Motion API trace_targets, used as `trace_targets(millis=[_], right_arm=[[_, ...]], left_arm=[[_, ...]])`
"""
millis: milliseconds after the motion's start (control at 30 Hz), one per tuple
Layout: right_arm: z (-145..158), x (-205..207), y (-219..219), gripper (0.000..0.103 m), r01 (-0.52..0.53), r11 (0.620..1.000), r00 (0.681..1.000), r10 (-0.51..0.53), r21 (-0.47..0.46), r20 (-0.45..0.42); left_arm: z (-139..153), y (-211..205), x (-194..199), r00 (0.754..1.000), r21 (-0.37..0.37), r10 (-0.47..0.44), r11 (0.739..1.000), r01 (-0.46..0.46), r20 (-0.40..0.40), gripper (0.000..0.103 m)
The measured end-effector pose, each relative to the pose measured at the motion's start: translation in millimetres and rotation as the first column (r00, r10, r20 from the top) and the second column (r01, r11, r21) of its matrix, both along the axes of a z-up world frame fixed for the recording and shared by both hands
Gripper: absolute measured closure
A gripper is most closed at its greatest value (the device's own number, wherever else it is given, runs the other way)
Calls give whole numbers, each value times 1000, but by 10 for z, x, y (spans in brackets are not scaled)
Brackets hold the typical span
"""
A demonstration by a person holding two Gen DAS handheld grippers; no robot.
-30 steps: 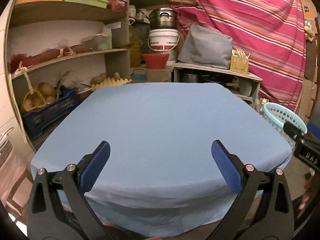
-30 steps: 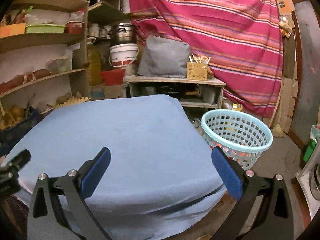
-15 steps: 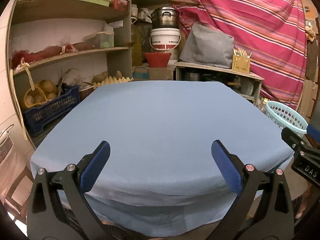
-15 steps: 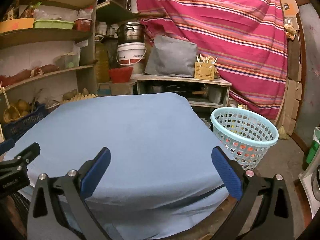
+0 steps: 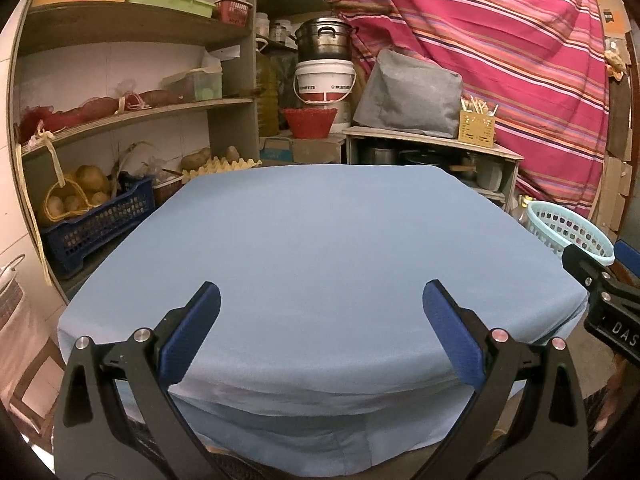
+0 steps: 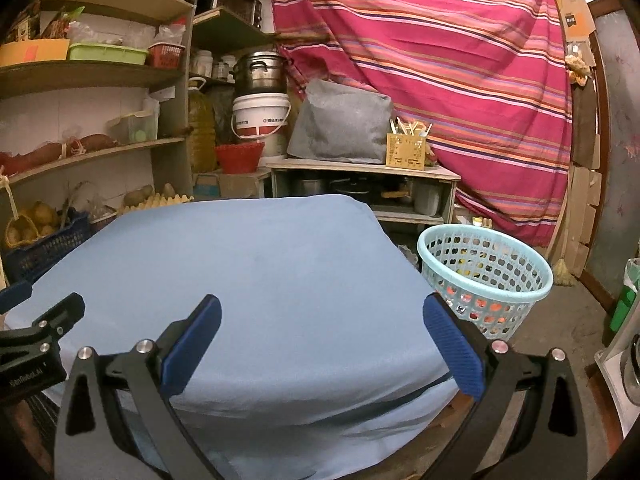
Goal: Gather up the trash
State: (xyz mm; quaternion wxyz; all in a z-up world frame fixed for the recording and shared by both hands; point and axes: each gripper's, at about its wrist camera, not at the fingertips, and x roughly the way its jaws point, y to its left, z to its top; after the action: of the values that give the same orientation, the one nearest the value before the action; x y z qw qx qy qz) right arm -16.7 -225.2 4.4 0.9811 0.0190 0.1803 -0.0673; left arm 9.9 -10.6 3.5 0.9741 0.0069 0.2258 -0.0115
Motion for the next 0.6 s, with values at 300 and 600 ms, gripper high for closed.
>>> trace_targets(millis=[300, 600], right_arm=[[6, -4, -18, 5, 7, 1000, 1000, -7, 3, 6], [16, -16, -12, 4, 10, 1000, 1000, -10, -2, 12]], left_arm=[[0, 2, 10, 1000, 1, 6, 1000, -6, 5, 5], [10, -22, 1, 1000, 4, 8, 1000, -8, 17, 5]])
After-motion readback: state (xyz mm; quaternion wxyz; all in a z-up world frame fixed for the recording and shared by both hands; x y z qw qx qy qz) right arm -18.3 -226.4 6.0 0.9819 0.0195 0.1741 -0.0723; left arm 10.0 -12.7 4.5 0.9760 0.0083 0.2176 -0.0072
